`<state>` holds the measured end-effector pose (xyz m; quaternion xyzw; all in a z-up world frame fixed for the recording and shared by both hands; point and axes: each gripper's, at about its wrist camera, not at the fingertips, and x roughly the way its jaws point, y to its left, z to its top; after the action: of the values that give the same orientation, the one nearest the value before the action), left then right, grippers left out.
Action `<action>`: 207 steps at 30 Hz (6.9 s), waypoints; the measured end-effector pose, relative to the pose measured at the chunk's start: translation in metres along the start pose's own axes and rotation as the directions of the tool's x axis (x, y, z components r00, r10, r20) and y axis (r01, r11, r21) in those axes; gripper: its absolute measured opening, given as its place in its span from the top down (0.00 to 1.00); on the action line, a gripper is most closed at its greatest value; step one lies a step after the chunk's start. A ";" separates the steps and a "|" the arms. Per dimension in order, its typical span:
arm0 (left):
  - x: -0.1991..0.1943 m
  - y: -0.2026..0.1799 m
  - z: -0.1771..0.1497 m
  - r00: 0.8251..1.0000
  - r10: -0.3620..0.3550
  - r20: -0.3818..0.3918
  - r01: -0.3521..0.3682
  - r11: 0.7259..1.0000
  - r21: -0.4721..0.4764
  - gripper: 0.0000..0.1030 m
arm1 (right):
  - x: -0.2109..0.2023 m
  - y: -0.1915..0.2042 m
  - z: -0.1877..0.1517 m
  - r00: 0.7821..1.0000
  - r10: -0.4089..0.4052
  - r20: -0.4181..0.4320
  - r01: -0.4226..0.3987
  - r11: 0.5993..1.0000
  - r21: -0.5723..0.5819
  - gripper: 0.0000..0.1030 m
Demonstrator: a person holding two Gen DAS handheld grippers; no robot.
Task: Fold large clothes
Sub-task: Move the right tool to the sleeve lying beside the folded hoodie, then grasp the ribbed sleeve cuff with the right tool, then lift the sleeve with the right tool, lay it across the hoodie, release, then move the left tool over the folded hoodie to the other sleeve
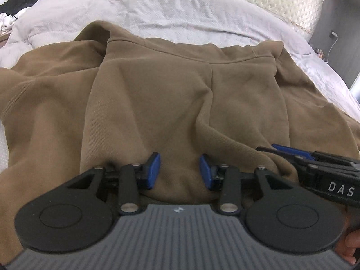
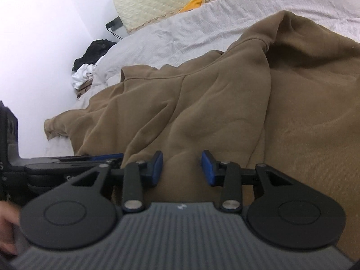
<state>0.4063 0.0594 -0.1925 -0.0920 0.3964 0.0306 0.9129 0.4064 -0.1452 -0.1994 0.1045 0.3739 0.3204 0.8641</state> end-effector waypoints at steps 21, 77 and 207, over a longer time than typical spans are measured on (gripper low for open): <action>-0.072 -0.059 -0.005 0.971 -0.122 0.206 0.118 0.993 0.029 0.41 | -0.106 -0.009 -0.004 0.964 -0.207 0.167 0.177 0.968 0.178 0.57; -0.022 -0.077 -0.019 0.985 -0.011 0.171 0.016 0.999 -0.031 0.20 | -0.237 -0.466 -0.036 0.721 -0.573 0.389 -0.199 0.367 0.909 0.26; -0.077 0.017 -0.041 0.993 -0.038 0.115 0.028 0.996 0.087 0.34 | -0.058 0.010 -0.011 0.976 -0.145 0.161 0.143 0.989 0.028 0.59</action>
<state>0.3219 0.0694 -0.1661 -0.0576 0.3419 0.0039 0.9379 0.3637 -0.1751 -0.1691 0.1100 0.3115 0.2443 0.9117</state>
